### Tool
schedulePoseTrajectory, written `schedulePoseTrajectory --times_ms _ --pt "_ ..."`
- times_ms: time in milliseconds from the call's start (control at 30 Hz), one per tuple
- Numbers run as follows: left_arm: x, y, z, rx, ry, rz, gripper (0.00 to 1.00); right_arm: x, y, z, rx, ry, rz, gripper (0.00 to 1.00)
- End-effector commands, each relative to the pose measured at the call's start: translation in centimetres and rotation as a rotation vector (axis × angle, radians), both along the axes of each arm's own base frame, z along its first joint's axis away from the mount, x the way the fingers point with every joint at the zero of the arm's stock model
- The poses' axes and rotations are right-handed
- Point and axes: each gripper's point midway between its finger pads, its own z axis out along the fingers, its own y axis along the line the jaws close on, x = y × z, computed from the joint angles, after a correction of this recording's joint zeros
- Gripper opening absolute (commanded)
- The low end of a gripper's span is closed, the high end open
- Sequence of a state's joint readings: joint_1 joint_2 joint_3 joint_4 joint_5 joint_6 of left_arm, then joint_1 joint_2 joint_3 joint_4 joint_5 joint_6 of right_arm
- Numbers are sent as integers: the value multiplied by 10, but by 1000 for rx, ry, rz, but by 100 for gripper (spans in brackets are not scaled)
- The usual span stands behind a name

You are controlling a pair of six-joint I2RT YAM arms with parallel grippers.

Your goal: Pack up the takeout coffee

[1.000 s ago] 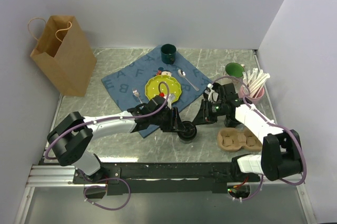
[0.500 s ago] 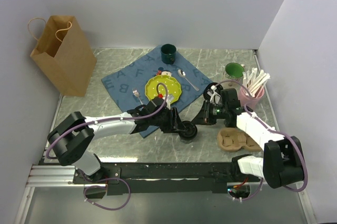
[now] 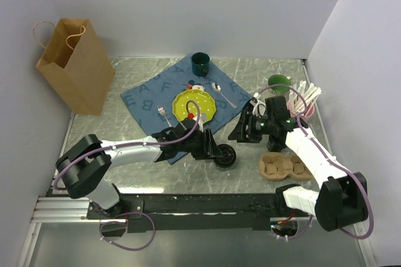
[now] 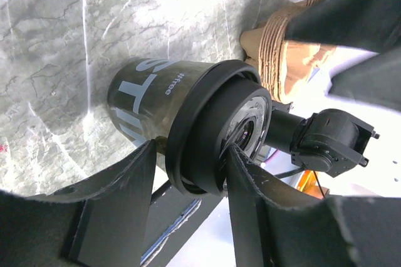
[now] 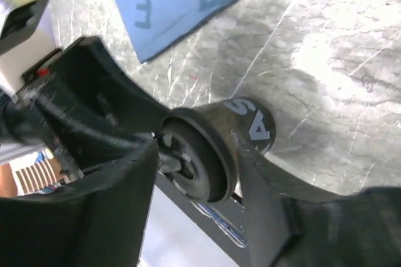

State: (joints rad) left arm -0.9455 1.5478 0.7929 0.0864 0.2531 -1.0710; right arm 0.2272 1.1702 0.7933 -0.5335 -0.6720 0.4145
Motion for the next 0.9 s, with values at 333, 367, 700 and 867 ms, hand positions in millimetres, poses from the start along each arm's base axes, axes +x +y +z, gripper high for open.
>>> schedulePoseTrajectory --times_ms 333,367,700,867 --pt "-38 79 -97 445 139 -2 51 -46 1 -26 30 65 134 75" --pt "-39 79 -98 448 142 -4 51 -46 2 -27 39 68 139 74" --pt "-40 74 -97 452 139 -9 51 -46 7 -46 66 122 146 65" --pt "-41 72 -92 447 138 -8 51 -42 7 -54 58 137 134 58"
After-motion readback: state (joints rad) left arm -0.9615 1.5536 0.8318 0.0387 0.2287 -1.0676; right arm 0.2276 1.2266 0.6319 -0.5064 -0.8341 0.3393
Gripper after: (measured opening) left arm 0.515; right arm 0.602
